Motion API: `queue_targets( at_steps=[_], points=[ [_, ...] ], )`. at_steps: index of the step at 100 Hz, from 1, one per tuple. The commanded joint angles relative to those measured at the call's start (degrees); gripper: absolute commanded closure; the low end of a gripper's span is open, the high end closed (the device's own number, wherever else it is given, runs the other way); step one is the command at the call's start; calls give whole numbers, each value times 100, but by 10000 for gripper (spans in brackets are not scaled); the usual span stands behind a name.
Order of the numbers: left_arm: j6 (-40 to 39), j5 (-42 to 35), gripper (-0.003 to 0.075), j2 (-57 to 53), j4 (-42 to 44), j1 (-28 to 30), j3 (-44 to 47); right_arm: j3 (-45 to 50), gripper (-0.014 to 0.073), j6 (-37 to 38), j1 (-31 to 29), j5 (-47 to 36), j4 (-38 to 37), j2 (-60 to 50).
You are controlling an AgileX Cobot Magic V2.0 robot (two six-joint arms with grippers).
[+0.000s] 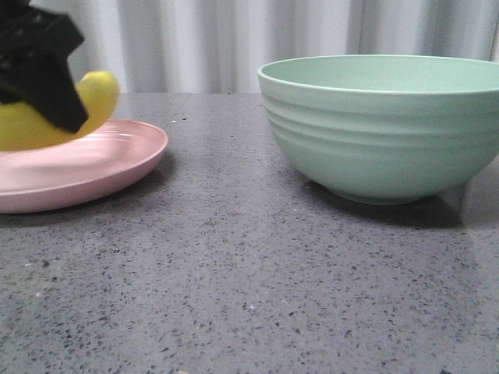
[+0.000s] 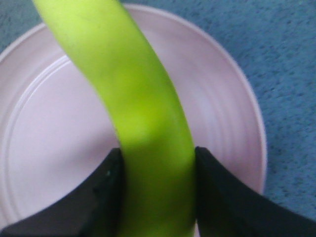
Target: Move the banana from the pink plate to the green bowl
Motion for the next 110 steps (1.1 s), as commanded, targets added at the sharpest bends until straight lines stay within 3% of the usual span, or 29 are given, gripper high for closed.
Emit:
queue_targets(
  at_steps=[1, 9, 25, 31, 66, 110],
  points=[
    [78, -88, 741, -202, -129, -247, -439, -485, 611, -41, 87, -6, 127, 179],
    [78, -21, 741, -250, -129, -526, -692, -786, 517, -132, 220, 228, 418, 386],
    [78, 83, 741, -332, -154, -1247, -1075, -1262, 212, -132, 688, 331, 1121, 887],
    [78, 110, 741, -332, -154, -1488, -1156, -1406, 169, -132, 863, 331, 1348, 1083],
    [78, -23, 741, -332, -266, -2534, -1212, -2455, 167, -132, 1887, -19, 2384, 2514],
    [78, -86, 741, -332, -376, -2663, -1212, -3093, 167, -132, 2483, -447, 2925, 4143]
  ],
)
